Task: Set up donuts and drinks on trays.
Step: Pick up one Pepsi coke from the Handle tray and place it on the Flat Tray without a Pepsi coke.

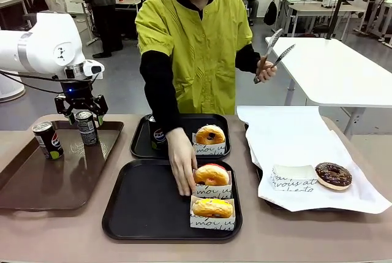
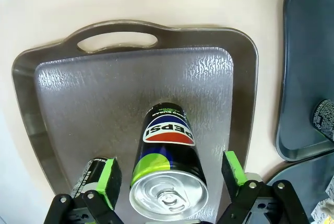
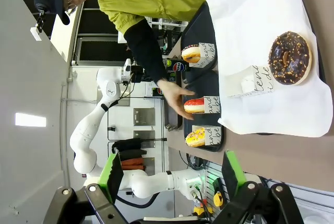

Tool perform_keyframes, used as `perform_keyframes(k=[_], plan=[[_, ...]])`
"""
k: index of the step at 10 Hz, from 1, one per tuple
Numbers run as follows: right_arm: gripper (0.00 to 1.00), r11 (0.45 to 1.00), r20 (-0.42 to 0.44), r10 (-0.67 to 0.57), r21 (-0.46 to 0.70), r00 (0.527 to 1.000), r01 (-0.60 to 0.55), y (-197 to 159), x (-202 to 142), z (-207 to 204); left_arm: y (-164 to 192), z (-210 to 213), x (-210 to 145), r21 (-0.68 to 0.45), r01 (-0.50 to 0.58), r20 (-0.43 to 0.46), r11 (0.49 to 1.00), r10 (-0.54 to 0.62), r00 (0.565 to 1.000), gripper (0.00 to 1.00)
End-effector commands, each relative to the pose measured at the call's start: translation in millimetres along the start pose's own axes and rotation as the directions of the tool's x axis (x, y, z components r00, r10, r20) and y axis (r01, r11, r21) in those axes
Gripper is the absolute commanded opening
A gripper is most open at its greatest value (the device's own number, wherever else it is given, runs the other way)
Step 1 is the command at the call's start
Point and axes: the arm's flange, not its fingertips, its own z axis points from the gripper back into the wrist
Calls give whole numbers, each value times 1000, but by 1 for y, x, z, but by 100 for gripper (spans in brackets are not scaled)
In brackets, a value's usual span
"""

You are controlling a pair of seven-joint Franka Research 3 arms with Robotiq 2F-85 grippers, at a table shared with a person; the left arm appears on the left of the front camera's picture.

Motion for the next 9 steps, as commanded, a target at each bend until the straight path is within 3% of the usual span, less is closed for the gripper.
perform_keyframes(k=[1, 4, 5, 6, 7, 8, 9], plan=[[100, 1000, 0, 4, 6, 1000, -4, 1, 0, 0, 3, -1, -2, 22, 14, 29, 1000, -15, 999, 100], [100, 1000, 0, 4, 6, 1000, -4, 1, 0, 0, 4, -7, -3, 11, 18, 34, 1000, -18, 999, 100], [100, 1000, 0, 4, 6, 1000, -4, 1, 0, 0, 3, -8, -3, 2, 25, 36, 1000, -25, 999, 46], [100, 1000, 0, 4, 6, 1000, -4, 1, 0, 0, 3, -9, -2, -2, 25, 42, 1000, -25, 999, 46], [100, 1000, 0, 4, 6, 1000, -4, 1, 0, 0, 4, -9, -3, -6, 24, 49, 1000, -24, 998, 0], [100, 1000, 0, 4, 6, 1000, -4, 1, 0, 0, 3, -9, -2, -6, 30, 50, 1000, -30, 998, 41], [100, 1000, 0, 4, 6, 1000, -4, 1, 0, 0, 4, -9, -2, -4, 33, 53, 999, -33, 998, 0]])
